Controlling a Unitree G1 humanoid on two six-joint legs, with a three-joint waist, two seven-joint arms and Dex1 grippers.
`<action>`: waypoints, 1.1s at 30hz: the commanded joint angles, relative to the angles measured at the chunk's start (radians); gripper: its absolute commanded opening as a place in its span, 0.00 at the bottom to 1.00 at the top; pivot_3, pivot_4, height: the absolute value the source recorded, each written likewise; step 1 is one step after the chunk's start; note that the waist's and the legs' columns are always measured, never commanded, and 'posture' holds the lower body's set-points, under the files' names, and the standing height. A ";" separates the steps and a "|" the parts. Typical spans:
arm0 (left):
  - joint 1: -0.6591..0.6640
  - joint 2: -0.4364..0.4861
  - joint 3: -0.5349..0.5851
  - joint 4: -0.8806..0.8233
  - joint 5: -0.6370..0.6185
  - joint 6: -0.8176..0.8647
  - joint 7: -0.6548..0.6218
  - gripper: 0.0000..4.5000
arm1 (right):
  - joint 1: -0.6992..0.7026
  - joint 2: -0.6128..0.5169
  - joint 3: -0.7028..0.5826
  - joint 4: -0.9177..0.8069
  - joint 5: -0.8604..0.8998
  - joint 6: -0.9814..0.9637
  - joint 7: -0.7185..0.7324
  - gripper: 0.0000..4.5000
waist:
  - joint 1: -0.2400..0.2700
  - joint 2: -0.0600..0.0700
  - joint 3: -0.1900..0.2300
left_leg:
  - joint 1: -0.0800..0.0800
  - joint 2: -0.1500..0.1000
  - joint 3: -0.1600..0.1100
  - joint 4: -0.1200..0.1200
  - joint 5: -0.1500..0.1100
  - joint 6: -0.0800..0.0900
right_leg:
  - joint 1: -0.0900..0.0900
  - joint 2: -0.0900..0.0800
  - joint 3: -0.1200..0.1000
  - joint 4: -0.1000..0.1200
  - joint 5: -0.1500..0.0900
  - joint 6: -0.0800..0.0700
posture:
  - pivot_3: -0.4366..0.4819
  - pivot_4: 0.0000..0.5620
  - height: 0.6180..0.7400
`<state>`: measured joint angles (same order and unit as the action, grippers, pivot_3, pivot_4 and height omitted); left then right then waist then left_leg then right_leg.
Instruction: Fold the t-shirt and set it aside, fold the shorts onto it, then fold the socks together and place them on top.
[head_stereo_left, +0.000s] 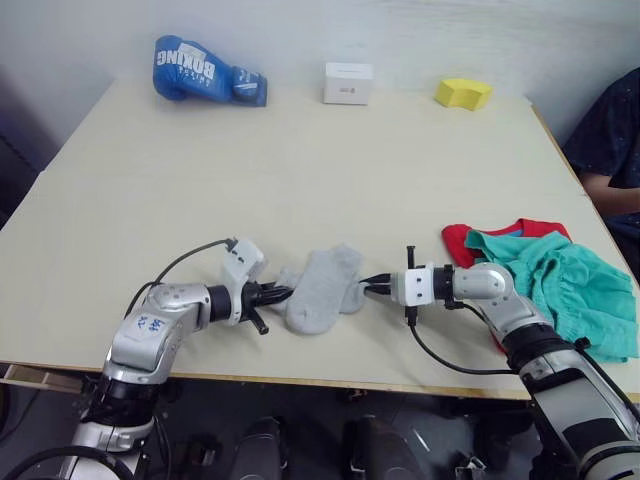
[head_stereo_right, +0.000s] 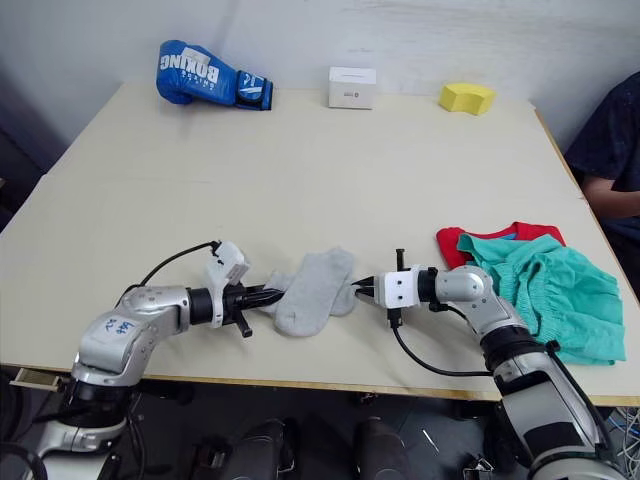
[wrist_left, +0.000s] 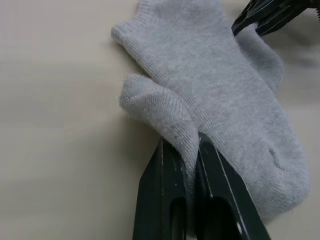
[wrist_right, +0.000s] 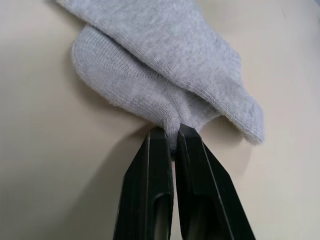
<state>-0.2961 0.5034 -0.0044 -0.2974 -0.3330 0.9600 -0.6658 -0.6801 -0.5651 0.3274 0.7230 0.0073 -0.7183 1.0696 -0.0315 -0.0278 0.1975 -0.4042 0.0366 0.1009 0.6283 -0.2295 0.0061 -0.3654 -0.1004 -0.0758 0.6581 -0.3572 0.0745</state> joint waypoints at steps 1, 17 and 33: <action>0.022 0.031 0.057 -0.073 -0.018 0.029 0.035 0.30 | 0.026 -0.028 -0.024 -0.007 0.025 -0.006 0.056 0.31 | 0.001 0.000 0.000 | 0.000 0.000 0.000 0.000 0.000 0.000 | 0.000 0.000 0.000 0.000 0.000 0.000 | 0.48 0.27 1.00; 0.061 0.225 0.227 -0.320 -0.394 0.654 0.051 1.00 | -0.024 -0.094 -0.133 -0.363 0.379 1.073 0.186 1.00 | 0.004 0.008 0.005 | 0.000 0.000 -0.004 -0.001 -0.007 -0.003 | 0.002 -0.002 -0.002 -0.005 0.001 -0.003 | 0.48 0.27 1.00; 0.046 -0.113 0.063 -0.258 -0.433 0.654 0.489 0.81 | -0.377 0.198 -0.135 0.165 0.198 1.241 0.037 1.00 | 0.026 0.012 0.002 | 0.000 -0.007 -0.004 0.000 -0.004 0.001 | 0.006 -0.006 -0.003 -0.009 0.005 0.004 | 0.48 0.27 1.00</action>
<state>-0.2902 0.3986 0.1231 -0.5991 -0.7549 1.5790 -0.2067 -1.0455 -0.3729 0.1999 0.8768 0.2126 0.5210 1.0861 -0.0052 -0.0157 0.1997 -0.4045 0.0292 0.0972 0.6281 -0.2340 0.0064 -0.3593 -0.1065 -0.0785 0.6483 -0.3520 0.0787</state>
